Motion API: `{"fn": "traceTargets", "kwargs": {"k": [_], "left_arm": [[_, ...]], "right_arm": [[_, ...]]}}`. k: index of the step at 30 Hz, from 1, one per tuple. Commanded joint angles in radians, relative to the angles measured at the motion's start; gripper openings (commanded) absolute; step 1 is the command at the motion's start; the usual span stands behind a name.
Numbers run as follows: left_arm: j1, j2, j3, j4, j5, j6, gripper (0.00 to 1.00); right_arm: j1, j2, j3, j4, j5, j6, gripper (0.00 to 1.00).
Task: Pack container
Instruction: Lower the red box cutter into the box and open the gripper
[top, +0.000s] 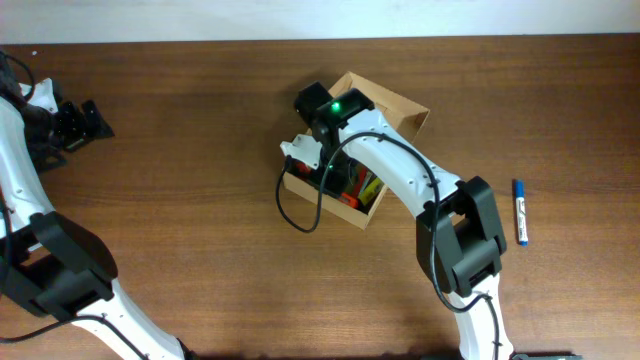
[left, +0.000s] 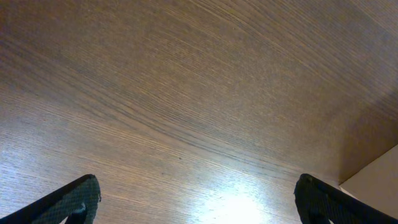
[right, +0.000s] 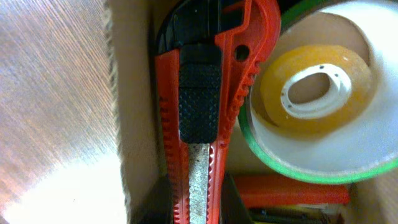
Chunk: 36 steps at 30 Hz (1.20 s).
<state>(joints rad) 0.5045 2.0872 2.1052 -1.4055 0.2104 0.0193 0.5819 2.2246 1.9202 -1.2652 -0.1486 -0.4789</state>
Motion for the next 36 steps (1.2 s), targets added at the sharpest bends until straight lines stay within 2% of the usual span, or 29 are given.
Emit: {"fn": "traceTargets", "kwargs": {"k": [1, 8, 14, 19, 26, 32, 36], "left_arm": [[0.002, -0.006, -0.005, 0.000, 0.010, 0.019, 1.00], [0.002, -0.006, -0.005, 0.000, 0.010, 0.019, 1.00], [0.002, -0.006, -0.005, 0.000, 0.010, 0.019, 1.00], [0.002, -0.006, -0.005, 0.000, 0.010, 0.019, 1.00], [0.002, -0.006, -0.005, 0.000, 0.011, 0.019, 1.00], [0.002, -0.006, -0.005, 0.000, 0.011, 0.019, 1.00], [0.002, -0.006, -0.005, 0.000, 0.010, 0.019, 1.00]], "right_arm": [[0.000, 0.036, -0.013, 0.010, -0.008, -0.003, 0.04], [-0.026, 0.042, -0.013, 0.013, -0.005, 0.009, 0.05], [-0.026, 0.042, -0.012, 0.013, 0.003, 0.009, 0.37], [-0.026, 0.037, 0.013, 0.003, 0.003, 0.016, 0.48], [-0.027, 0.027, 0.112, -0.026, 0.022, 0.047, 0.48], [-0.027, -0.004, 0.267, -0.098, 0.063, 0.098, 0.37], [-0.027, -0.064, 0.374, -0.167, 0.168, 0.169, 0.33]]}}
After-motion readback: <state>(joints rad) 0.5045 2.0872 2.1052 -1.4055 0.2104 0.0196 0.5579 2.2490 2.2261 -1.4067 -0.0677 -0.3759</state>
